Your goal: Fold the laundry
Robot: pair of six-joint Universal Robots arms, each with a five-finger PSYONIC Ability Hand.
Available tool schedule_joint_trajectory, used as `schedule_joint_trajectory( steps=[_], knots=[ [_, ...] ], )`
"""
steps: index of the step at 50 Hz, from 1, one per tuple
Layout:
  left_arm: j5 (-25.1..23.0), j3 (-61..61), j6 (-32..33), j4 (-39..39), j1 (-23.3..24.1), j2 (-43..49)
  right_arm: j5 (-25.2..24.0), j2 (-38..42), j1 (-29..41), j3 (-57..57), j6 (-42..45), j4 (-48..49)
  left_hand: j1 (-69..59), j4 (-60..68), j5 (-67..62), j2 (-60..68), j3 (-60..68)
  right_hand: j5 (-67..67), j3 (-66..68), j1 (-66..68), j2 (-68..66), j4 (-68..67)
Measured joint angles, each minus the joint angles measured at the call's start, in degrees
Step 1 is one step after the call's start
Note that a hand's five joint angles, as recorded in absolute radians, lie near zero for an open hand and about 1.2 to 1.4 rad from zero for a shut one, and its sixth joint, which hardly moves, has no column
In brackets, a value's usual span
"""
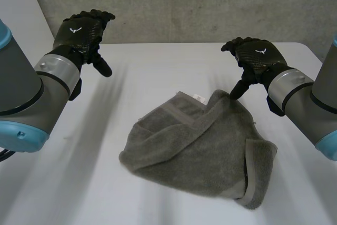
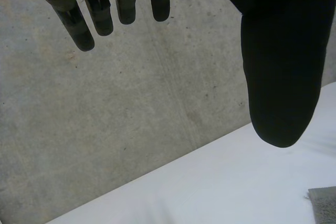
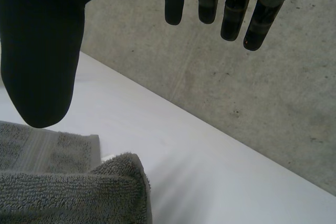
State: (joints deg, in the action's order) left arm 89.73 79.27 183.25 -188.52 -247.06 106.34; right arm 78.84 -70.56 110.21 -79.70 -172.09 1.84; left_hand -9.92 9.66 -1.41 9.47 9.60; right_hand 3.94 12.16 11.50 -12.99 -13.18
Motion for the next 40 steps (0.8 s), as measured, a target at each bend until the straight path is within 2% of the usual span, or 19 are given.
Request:
schedule_joint_trajectory(
  steps=[40],
  knots=[
    [0.01,0.08,0.00,-0.09,0.06,-0.13,0.00,0.08,0.21,-0.09,0.01,0.00,0.00,0.00,0.00,0.00,0.00,0.00,0.00,0.00,0.00,0.00]
  ],
)
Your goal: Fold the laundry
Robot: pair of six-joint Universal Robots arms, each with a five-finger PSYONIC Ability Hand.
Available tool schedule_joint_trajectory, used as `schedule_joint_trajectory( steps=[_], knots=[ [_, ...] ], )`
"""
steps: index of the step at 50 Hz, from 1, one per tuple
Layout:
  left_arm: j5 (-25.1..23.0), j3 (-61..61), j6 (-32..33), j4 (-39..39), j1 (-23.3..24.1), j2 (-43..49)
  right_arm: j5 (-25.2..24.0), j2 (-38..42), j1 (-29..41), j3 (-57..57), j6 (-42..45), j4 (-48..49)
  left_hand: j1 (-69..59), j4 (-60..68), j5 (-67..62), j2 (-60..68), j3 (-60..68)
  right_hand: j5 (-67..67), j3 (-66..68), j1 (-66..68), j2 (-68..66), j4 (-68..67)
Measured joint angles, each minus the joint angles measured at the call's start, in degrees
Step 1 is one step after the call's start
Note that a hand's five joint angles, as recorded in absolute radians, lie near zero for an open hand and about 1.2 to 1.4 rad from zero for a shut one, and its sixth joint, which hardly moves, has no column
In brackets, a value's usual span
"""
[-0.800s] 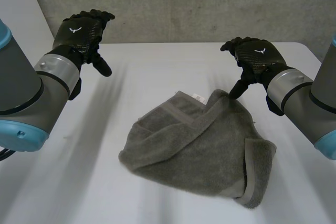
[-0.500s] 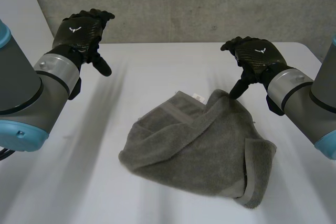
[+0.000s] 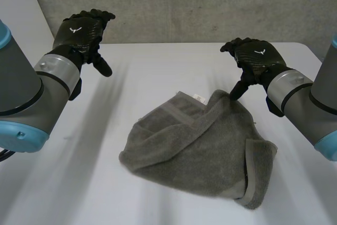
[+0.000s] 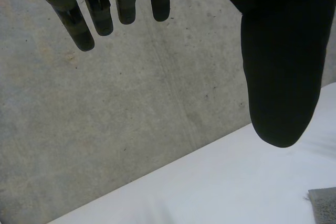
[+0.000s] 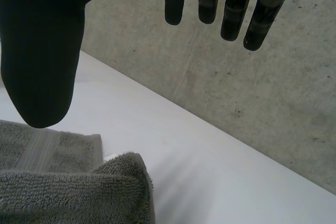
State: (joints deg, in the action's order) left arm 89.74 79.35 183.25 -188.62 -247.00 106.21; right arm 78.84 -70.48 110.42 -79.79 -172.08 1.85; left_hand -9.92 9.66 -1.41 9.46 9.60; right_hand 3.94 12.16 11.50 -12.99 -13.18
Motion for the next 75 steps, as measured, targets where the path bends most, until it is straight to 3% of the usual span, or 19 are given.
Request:
schedule_joint_trajectory(
  steps=[19,51,65,75],
  knots=[
    [-0.07,0.31,0.00,-0.07,0.04,0.70,0.00,-0.09,-0.07,-0.02,0.00,-0.01,0.00,0.00,0.00,0.00,0.00,0.00,0.00,0.00,0.00,0.00],
    [-0.09,0.63,-0.09,-0.14,2.94,14.97,0.08,9.86,0.59,0.25,0.17,0.26,0.00,0.00,0.00,0.00,0.00,0.00,0.00,0.00,-0.06,0.00],
    [-0.07,0.37,-0.15,-0.15,3.30,14.15,0.11,9.29,0.54,0.59,0.17,0.13,0.00,0.00,0.00,0.00,0.00,0.00,0.00,0.00,-0.06,0.00],
    [0.00,-0.72,-0.09,0.34,2.42,6.85,0.25,4.33,0.00,1.15,0.05,-0.25,0.00,0.00,0.00,0.00,0.00,0.00,0.00,0.00,-0.06,0.00]
  ],
)
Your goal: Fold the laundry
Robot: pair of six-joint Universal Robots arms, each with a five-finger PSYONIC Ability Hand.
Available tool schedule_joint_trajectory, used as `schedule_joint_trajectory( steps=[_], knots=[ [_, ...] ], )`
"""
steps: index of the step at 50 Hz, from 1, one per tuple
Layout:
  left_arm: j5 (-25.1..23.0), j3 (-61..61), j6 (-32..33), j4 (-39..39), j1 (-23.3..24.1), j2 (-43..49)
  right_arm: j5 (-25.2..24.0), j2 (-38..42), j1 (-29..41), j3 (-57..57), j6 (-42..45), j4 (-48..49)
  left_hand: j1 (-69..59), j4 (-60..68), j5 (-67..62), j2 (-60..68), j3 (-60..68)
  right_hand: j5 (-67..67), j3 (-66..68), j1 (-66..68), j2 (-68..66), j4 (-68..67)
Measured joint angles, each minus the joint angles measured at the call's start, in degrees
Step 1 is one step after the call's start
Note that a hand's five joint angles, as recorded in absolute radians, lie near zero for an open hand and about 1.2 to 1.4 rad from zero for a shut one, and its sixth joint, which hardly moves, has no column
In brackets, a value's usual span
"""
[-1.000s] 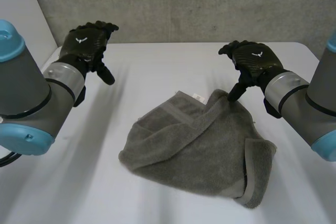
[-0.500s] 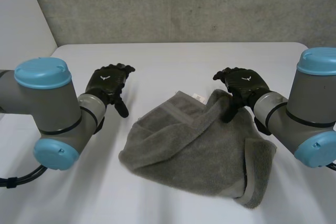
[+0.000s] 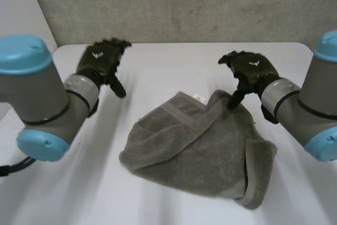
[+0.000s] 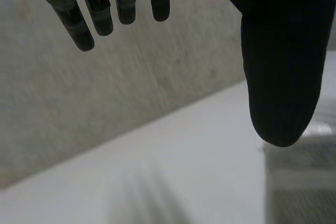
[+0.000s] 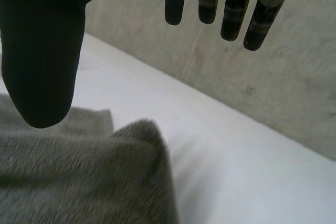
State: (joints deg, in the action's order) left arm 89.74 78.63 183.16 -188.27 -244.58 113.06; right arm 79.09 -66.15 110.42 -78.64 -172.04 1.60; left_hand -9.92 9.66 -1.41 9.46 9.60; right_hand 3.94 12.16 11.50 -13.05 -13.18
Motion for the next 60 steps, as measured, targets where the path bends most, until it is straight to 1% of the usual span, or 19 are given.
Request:
schedule_joint_trajectory(
  steps=[6,12,60],
  knots=[
    [0.00,-0.27,-0.07,0.27,-1.51,-5.44,0.12,-4.56,-0.34,0.12,-0.20,-0.02,0.00,0.00,0.00,0.00,0.00,0.00,0.00,0.00,0.00,0.00],
    [0.00,-0.26,-0.09,0.27,-2.33,-7.32,0.19,-6.45,-0.99,0.14,-0.24,0.05,0.00,-0.06,0.00,0.00,0.00,0.00,0.00,0.00,0.00,0.00],
    [0.00,0.00,-0.05,0.28,-2.31,-7.21,0.10,-6.63,-1.36,-0.03,-0.23,-0.02,0.00,-0.06,0.00,-0.02,-0.01,0.00,0.00,0.00,0.00,0.00]
  ],
)
